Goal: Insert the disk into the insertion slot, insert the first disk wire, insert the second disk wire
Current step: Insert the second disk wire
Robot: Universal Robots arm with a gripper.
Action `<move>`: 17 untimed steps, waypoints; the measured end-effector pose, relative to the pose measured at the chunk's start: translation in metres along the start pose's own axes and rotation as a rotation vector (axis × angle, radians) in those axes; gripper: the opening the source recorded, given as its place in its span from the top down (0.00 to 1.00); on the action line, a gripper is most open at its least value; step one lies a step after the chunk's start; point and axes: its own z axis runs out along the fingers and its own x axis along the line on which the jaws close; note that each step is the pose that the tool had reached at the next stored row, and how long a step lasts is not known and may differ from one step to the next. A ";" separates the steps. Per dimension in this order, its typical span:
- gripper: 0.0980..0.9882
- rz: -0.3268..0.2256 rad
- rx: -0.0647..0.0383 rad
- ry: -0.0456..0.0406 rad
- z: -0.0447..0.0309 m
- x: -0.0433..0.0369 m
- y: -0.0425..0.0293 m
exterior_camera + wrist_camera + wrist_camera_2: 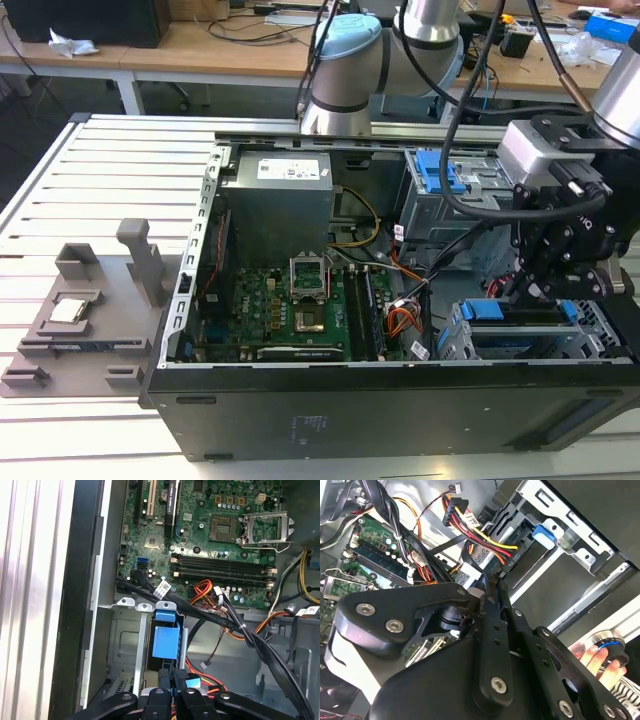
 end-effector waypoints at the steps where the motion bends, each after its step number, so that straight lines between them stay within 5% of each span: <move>1: 0.94 0.000 -0.002 0.0003 0.0007 0.0002 -0.0012; 12: 0.94 0.000 -0.005 -0.0048 0.0035 0.0004 -0.0054; 17: 0.94 0.000 -0.005 -0.0054 -0.0017 0.0005 -0.0051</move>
